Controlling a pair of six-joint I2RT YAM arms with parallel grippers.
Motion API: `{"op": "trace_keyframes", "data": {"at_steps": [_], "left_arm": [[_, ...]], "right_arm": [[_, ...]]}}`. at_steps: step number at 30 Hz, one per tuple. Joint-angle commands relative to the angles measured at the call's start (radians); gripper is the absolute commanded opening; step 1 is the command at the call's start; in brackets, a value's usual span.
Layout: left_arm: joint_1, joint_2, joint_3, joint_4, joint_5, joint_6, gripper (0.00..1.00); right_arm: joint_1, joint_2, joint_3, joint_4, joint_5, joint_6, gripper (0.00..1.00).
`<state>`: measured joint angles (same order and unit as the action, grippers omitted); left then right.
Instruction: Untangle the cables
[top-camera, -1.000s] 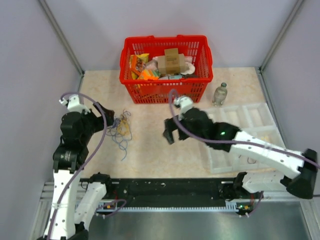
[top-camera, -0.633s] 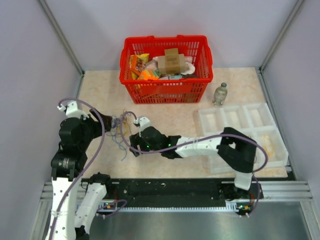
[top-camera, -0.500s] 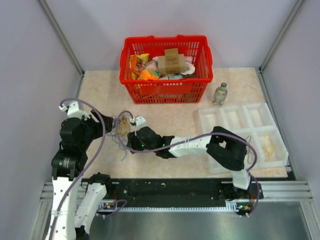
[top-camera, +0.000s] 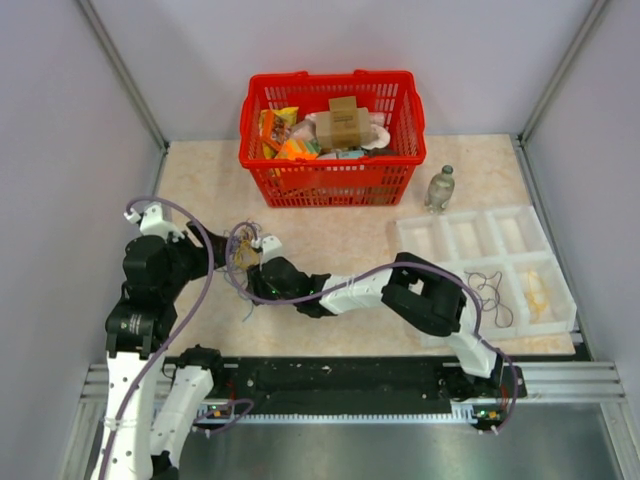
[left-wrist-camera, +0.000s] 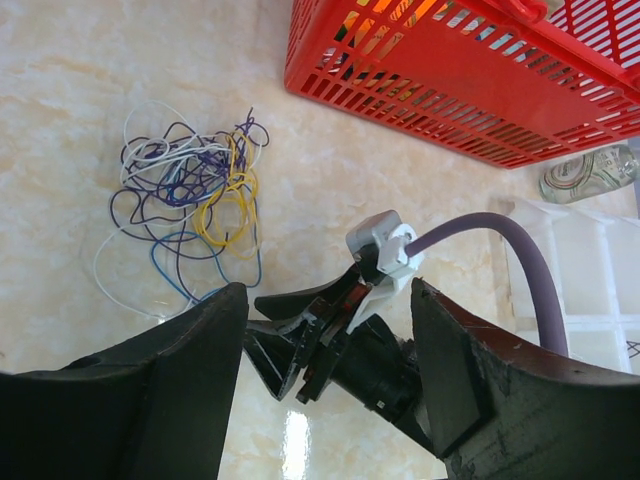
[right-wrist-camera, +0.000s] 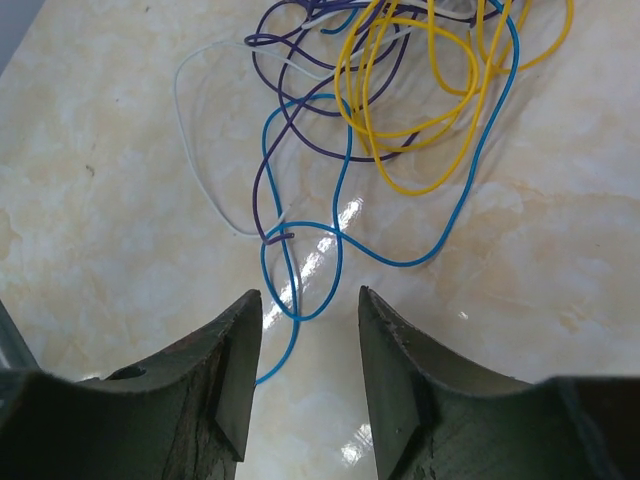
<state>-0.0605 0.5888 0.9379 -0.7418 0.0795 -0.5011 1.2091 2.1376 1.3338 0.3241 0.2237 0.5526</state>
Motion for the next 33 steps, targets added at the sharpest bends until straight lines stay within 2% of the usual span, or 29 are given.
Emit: {"op": "trace_keyframes", "data": {"at_steps": [1,4,5,7,11,15,18,21,23,24,28,33], "left_arm": [[0.004,-0.017,-0.004,0.042,0.048,0.006,0.71],[0.002,-0.015,-0.01,0.045,0.06,0.004,0.71],[0.002,-0.015,-0.013,0.045,0.065,0.003,0.71],[0.002,-0.011,-0.019,0.045,0.069,0.003,0.71],[0.002,-0.011,-0.027,0.047,0.075,-0.005,0.71],[0.002,-0.018,-0.043,0.053,0.063,-0.013,0.71],[0.002,-0.037,-0.076,0.051,0.051,-0.013,0.7],[0.002,-0.069,-0.169,0.114,0.103,-0.037,0.72],[0.004,-0.067,-0.249,0.188,0.127,-0.092,0.84],[0.004,-0.051,-0.281,0.231,0.14,-0.128,0.87],[0.002,0.11,-0.338,0.338,0.192,-0.223,0.92],[-0.01,0.345,-0.292,0.407,0.194,-0.273,0.95]], "right_arm": [[0.009,0.053,0.073,0.021,0.019,0.003,0.43],[0.01,0.076,0.085,0.02,0.022,-0.003,0.38],[0.01,0.08,0.091,0.013,0.025,-0.008,0.32],[0.01,0.09,0.106,-0.008,0.046,-0.011,0.27],[0.01,0.097,0.11,-0.023,0.086,-0.022,0.24],[0.009,0.064,0.085,-0.028,0.1,-0.039,0.0],[0.01,-0.063,-0.008,-0.023,0.118,-0.046,0.0],[0.009,-0.262,-0.212,0.033,0.095,-0.072,0.0],[0.003,-0.367,-0.271,0.006,0.056,-0.077,0.0],[0.0,-0.395,-0.294,-0.005,0.031,-0.079,0.0],[-0.003,-0.472,-0.367,-0.005,-0.014,-0.088,0.0],[-0.011,-0.538,-0.432,0.007,-0.024,-0.08,0.0]]}}
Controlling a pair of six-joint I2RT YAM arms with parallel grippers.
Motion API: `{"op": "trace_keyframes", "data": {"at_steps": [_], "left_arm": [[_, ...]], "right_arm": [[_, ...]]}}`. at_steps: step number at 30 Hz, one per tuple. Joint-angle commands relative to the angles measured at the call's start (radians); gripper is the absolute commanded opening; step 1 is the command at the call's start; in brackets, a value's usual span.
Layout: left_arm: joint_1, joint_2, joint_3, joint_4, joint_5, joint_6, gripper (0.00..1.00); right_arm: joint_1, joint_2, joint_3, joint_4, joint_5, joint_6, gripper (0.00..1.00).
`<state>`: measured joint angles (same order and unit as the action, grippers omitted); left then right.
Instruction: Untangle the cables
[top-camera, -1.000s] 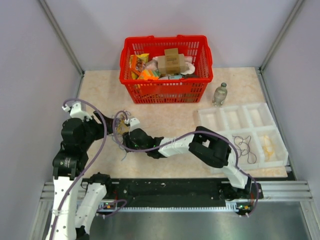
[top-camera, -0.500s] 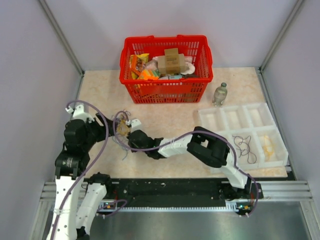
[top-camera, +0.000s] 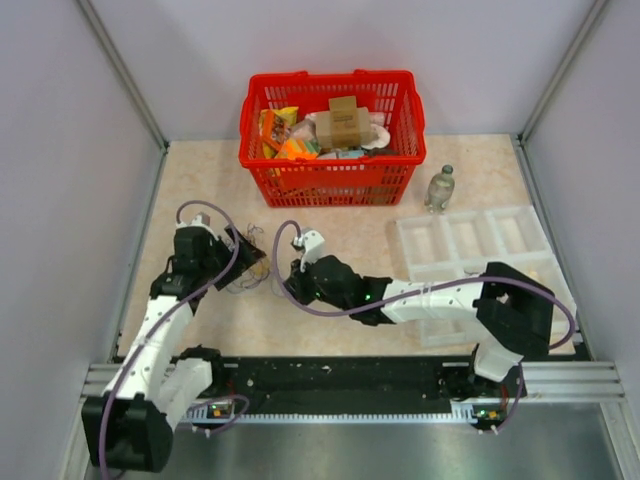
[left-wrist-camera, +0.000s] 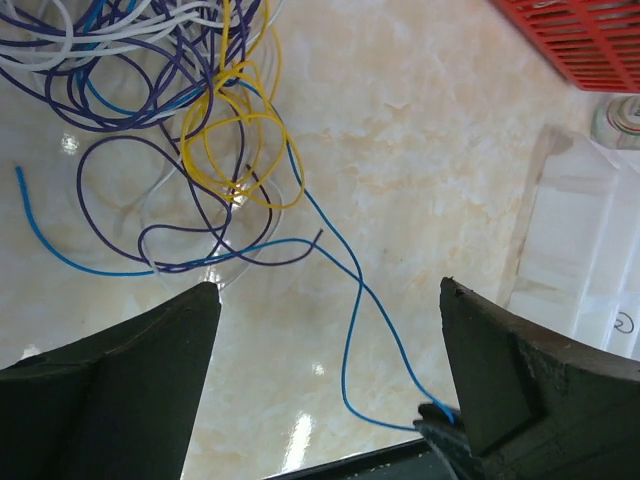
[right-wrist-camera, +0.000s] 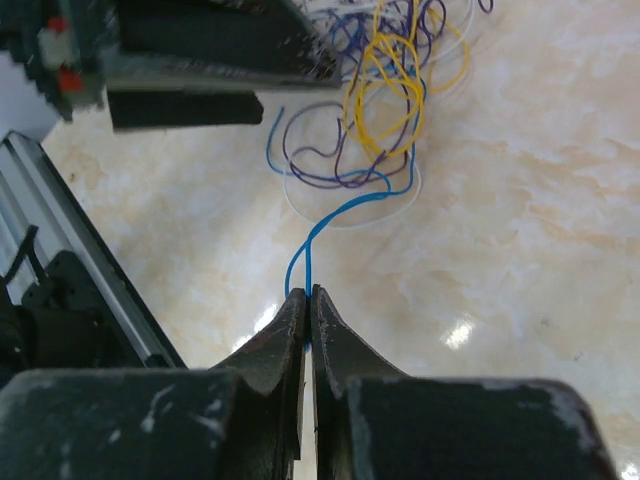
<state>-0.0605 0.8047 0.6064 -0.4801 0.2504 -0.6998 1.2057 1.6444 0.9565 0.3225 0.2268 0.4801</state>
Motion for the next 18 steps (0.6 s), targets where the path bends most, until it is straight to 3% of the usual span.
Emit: {"op": "trace_keyframes", "data": {"at_steps": [1,8,11,15,18], "left_arm": [[-0.015,0.18,0.046,0.164,0.012,-0.078,0.96],[-0.031,0.482,0.165,0.13,-0.233,-0.121,0.98],[-0.033,0.582,0.174,0.169,-0.241,-0.147,0.93],[-0.033,0.688,0.233,0.147,-0.299,-0.158,0.76],[-0.035,0.671,0.224,0.158,-0.321,-0.156,0.52]], "right_arm": [[-0.012,-0.064,-0.067,0.015,-0.027,-0.011,0.0],[-0.044,-0.138,-0.12,0.015,-0.041,-0.009,0.0],[-0.044,-0.162,-0.133,0.018,-0.043,-0.011,0.0],[-0.044,-0.221,-0.147,-0.008,-0.034,-0.015,0.0],[-0.046,-0.296,-0.157,-0.069,0.008,-0.038,0.0]]}}
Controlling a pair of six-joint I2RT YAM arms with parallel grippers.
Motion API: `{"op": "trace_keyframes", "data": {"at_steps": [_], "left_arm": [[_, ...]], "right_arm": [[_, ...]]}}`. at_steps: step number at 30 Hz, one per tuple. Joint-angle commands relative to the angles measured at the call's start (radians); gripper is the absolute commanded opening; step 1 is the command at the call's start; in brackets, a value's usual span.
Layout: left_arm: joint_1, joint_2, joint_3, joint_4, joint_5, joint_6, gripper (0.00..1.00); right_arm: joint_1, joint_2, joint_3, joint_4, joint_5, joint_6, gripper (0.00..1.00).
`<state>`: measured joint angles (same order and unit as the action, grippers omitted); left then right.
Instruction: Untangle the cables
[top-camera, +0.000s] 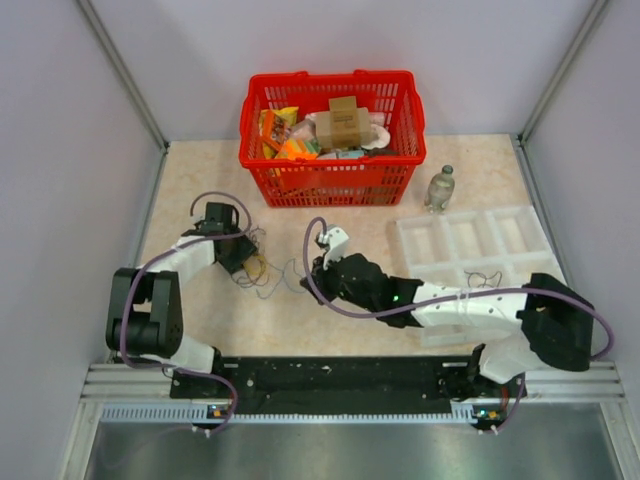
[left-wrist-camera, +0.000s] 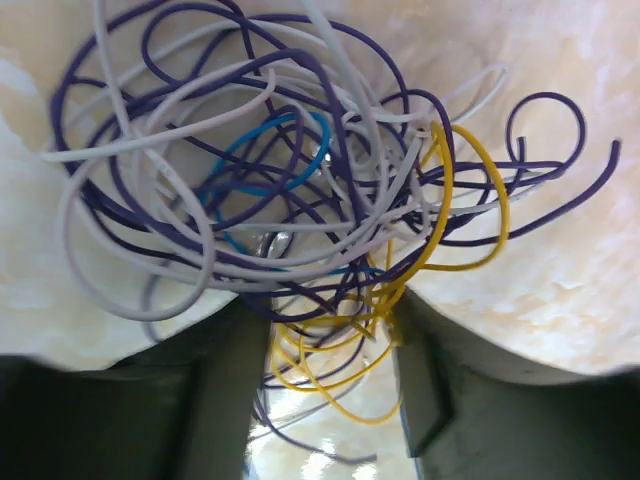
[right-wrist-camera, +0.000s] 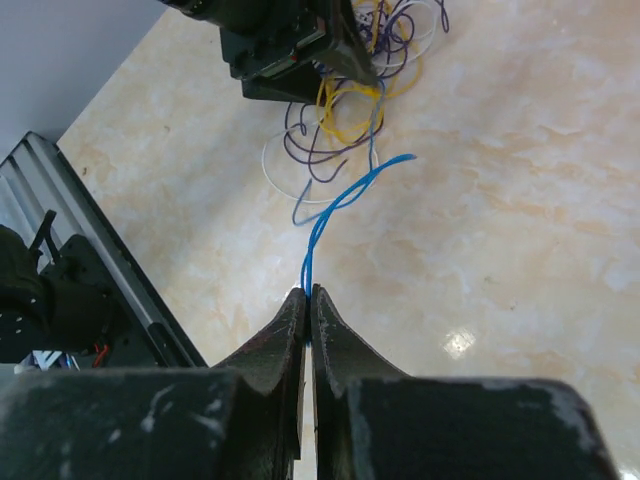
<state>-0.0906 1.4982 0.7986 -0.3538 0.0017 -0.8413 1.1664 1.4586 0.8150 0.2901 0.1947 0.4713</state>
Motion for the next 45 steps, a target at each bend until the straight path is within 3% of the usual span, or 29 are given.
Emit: {"op": "trace_keyframes", "data": {"at_steps": [1,3,6,9,14,22,31,37,45], "left_arm": [[-0.003,-0.041,0.024,0.036,-0.081,-0.013,0.42],[-0.005,-0.088,0.002,0.045,-0.103,0.001,0.29],[-0.005,-0.177,-0.028,0.044,-0.123,0.024,0.27],[-0.003,-0.257,-0.064,0.064,-0.112,0.045,0.01],[-0.003,-0.337,-0.108,0.114,-0.036,0.074,0.0],[-0.003,-0.36,-0.147,0.162,0.049,0.1,0.0],[-0.003,-0.286,-0.217,0.284,0.199,0.071,0.0],[-0.001,-0.225,-0.228,0.303,0.228,0.048,0.0],[-0.001,-0.207,-0.257,0.381,0.296,0.005,0.0]], "right_arm": [[-0.008,-0.144,-0.014,-0.076,0.066,-0.042,0.0],[-0.007,-0.222,-0.013,-0.164,0.127,-0.063,0.0],[-0.03,-0.363,-0.031,-0.27,0.204,-0.08,0.0],[-0.08,-0.515,-0.034,-0.376,0.236,-0.106,0.0],[-0.099,-0.65,0.045,-0.492,0.321,-0.194,0.0],[-0.099,-0.695,0.254,-0.572,0.364,-0.284,0.0],[-0.1,-0.506,0.657,-0.603,0.114,-0.309,0.0],[-0.099,-0.327,0.979,-0.62,-0.04,-0.322,0.0],[-0.1,-0.098,1.406,-0.661,-0.092,-0.347,0.0]]}}
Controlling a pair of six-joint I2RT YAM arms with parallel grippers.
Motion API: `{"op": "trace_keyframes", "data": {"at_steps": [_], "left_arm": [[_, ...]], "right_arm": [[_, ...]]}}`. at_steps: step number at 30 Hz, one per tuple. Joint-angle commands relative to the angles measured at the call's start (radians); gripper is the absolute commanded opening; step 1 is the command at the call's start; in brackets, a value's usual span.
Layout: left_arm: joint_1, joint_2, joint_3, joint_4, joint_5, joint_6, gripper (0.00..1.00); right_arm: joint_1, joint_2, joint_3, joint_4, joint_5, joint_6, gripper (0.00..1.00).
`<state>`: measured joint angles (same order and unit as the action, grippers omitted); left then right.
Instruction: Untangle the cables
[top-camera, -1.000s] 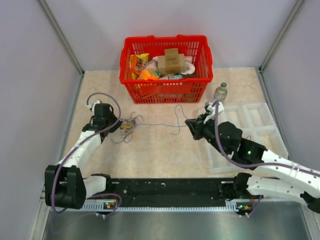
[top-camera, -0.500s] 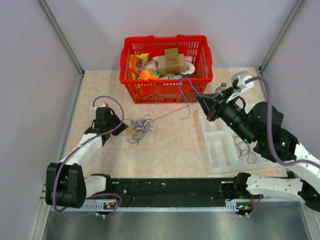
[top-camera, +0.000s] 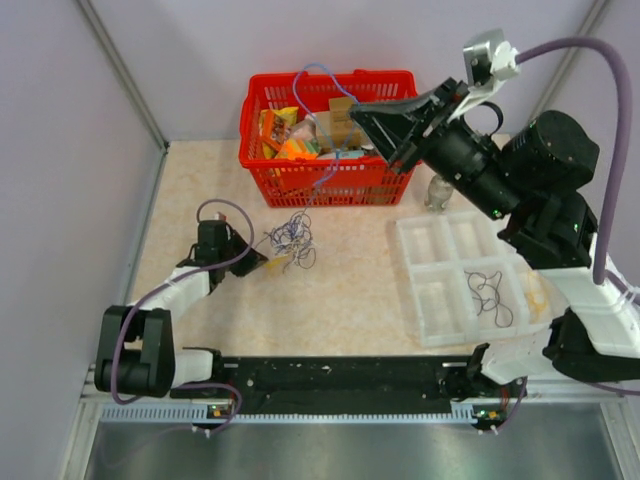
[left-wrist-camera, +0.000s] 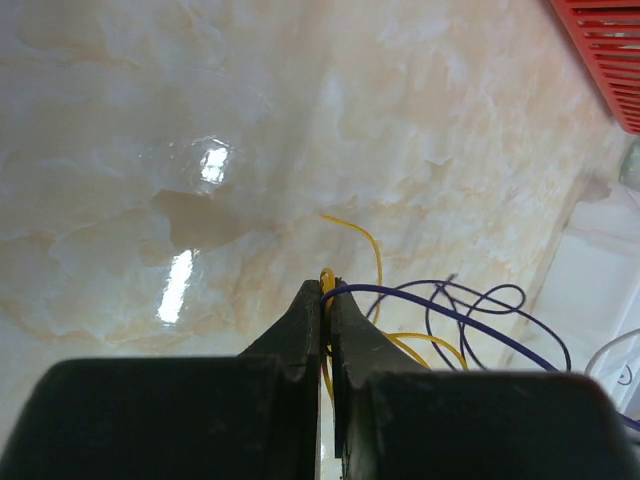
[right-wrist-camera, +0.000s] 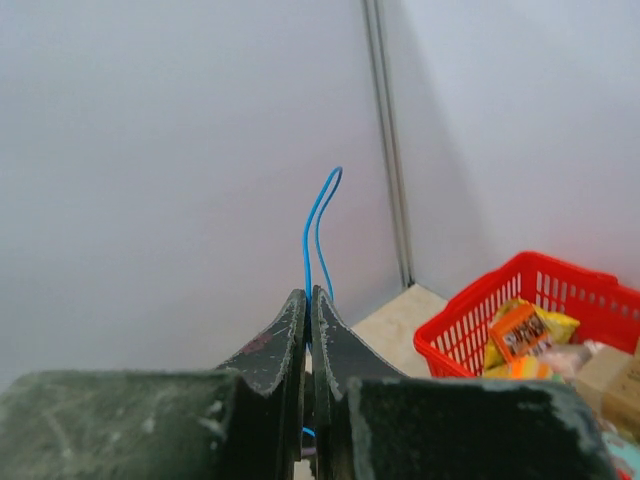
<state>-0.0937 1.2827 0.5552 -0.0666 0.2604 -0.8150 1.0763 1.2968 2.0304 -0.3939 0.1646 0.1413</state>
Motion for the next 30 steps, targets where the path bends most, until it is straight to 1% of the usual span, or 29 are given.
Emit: {"op": "trace_keyframes", "data": {"at_steps": [1,3,4,6,7,9,11,12,13,15,18,21,23,25,28,30], "left_arm": [[0.002,0.01,-0.015,0.094,0.045,-0.021,0.0],[0.0,0.006,-0.014,0.094,0.071,-0.006,0.0],[0.002,-0.002,-0.014,0.096,0.085,0.006,0.0],[0.0,-0.041,-0.018,0.1,0.134,0.031,0.0],[0.0,-0.071,-0.021,0.102,0.148,0.042,0.02],[0.0,-0.15,-0.029,0.084,0.165,0.069,0.16],[0.0,-0.256,-0.029,0.036,0.178,0.099,0.39],[0.0,-0.288,-0.023,0.022,0.192,0.112,0.53],[0.0,-0.324,-0.015,0.01,0.226,0.128,0.62],[0.0,-0.379,0.018,-0.048,0.266,0.161,0.71],[-0.001,-0.456,0.038,-0.099,0.312,0.21,0.77],[-0.02,-0.461,0.048,-0.09,0.391,0.202,0.8],[-0.089,-0.438,0.046,-0.026,0.43,0.172,0.8],[-0.197,-0.421,0.038,0.048,0.416,0.165,0.8],[-0.302,-0.418,0.015,0.122,0.334,0.183,0.8],[-0.374,-0.41,0.014,0.134,0.281,0.206,0.8]], "right_arm": [[-0.009,0.102,0.252,0.023,-0.075,-0.016,0.0],[-0.009,0.143,0.341,0.035,-0.097,-0.011,0.0],[-0.01,0.153,0.355,0.056,-0.109,-0.008,0.0],[-0.01,0.163,0.332,0.099,-0.126,-0.006,0.0],[-0.009,0.17,0.315,0.098,-0.123,-0.011,0.0],[-0.01,0.171,0.259,0.084,-0.087,-0.025,0.0],[-0.009,0.173,0.223,0.07,-0.042,-0.048,0.0],[-0.009,0.17,0.208,0.058,-0.022,-0.058,0.0],[-0.009,0.164,0.188,0.053,-0.007,-0.068,0.0],[-0.009,0.147,0.154,0.052,0.01,-0.078,0.0],[-0.007,0.122,0.131,0.038,0.016,-0.08,0.0],[-0.009,0.098,0.107,0.035,0.0,-0.056,0.0],[-0.009,0.087,0.1,0.035,-0.011,-0.045,0.0],[-0.009,0.082,0.1,0.036,-0.011,-0.04,0.0],[-0.007,0.082,0.114,0.035,-0.016,-0.042,0.0],[-0.009,0.078,0.123,0.036,-0.028,-0.036,0.0]]}}
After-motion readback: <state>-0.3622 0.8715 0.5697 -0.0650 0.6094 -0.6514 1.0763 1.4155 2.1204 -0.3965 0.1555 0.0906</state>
